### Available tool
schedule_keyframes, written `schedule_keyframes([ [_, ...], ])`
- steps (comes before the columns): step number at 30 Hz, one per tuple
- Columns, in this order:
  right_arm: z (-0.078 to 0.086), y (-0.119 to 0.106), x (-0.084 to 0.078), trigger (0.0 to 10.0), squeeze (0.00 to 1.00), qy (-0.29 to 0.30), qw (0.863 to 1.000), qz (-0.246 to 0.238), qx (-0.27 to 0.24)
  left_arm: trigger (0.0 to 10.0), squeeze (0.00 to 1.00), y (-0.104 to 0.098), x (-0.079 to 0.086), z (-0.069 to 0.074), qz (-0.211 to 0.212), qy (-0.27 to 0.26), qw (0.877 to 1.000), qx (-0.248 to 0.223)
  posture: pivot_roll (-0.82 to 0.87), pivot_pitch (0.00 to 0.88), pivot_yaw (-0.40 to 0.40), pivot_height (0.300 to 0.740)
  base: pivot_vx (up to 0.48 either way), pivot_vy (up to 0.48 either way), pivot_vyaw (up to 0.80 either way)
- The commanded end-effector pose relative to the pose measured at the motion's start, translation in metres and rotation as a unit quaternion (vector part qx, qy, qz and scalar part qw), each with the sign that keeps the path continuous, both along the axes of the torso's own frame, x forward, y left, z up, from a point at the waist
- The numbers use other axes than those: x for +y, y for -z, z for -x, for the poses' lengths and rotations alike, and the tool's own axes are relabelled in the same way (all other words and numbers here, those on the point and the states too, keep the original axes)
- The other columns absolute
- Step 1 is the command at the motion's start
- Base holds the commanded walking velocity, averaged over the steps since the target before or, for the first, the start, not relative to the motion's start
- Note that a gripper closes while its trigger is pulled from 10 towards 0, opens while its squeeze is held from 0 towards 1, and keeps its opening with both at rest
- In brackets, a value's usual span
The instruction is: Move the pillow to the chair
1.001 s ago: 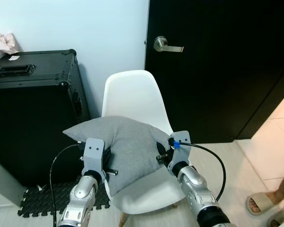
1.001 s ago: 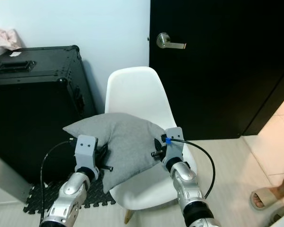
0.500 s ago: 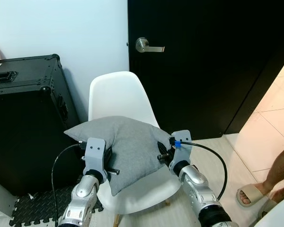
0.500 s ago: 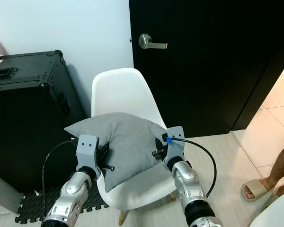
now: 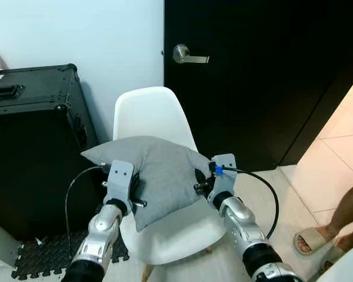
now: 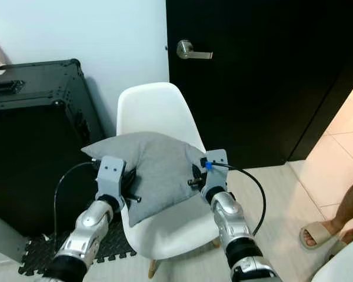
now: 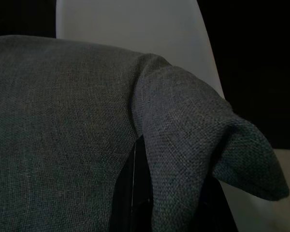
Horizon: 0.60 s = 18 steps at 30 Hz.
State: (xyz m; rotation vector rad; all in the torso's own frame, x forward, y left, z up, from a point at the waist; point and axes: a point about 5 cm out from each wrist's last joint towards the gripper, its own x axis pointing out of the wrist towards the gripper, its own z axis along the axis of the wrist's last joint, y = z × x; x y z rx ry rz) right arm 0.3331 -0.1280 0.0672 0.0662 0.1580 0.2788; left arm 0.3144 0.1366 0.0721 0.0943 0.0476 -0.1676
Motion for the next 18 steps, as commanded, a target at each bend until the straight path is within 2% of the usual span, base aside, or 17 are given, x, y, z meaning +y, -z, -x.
schedule_keyframes([
  [1, -0.002, -0.002, -0.003, 10.0, 0.0, 0.003, 1.0, 0.019, -0.011, 10.0, 0.0, -0.009, 0.006, -0.006, -0.016, -0.008, 0.999, -0.027, 0.03, 0.042, -0.015, 0.69, 0.0, 0.0, 0.0],
  [6, -0.006, -0.005, -0.002, 10.0, 0.0, 0.006, 1.0, 0.027, -0.012, 10.0, 0.0, -0.009, 0.003, -0.011, -0.026, -0.005, 0.999, -0.023, 0.02, 0.047, -0.011, 0.69, 0.0, 0.0, 0.0],
  [9, -0.008, -0.006, -0.001, 10.0, 0.0, 0.009, 1.0, 0.014, -0.006, 10.0, 0.0, -0.011, 0.002, -0.014, -0.03, -0.007, 0.999, -0.022, 0.02, 0.052, -0.007, 0.685, 0.0, 0.0, 0.0],
  [14, -0.009, -0.006, 0.0, 10.0, 0.0, 0.003, 1.0, 0.019, -0.009, 10.0, 0.0, -0.01, 0.008, -0.019, -0.043, -0.028, 0.999, -0.018, 0.02, 0.057, -0.006, 0.655, 0.0, 0.0, 0.0],
  [18, -0.009, -0.005, 0.001, 10.0, 0.0, 0.0, 1.0, 0.028, -0.01, 10.0, 0.0, -0.01, 0.011, -0.021, -0.045, -0.036, 0.998, -0.014, 0.03, 0.063, -0.008, 0.655, 0.0, 0.0, 0.0],
])
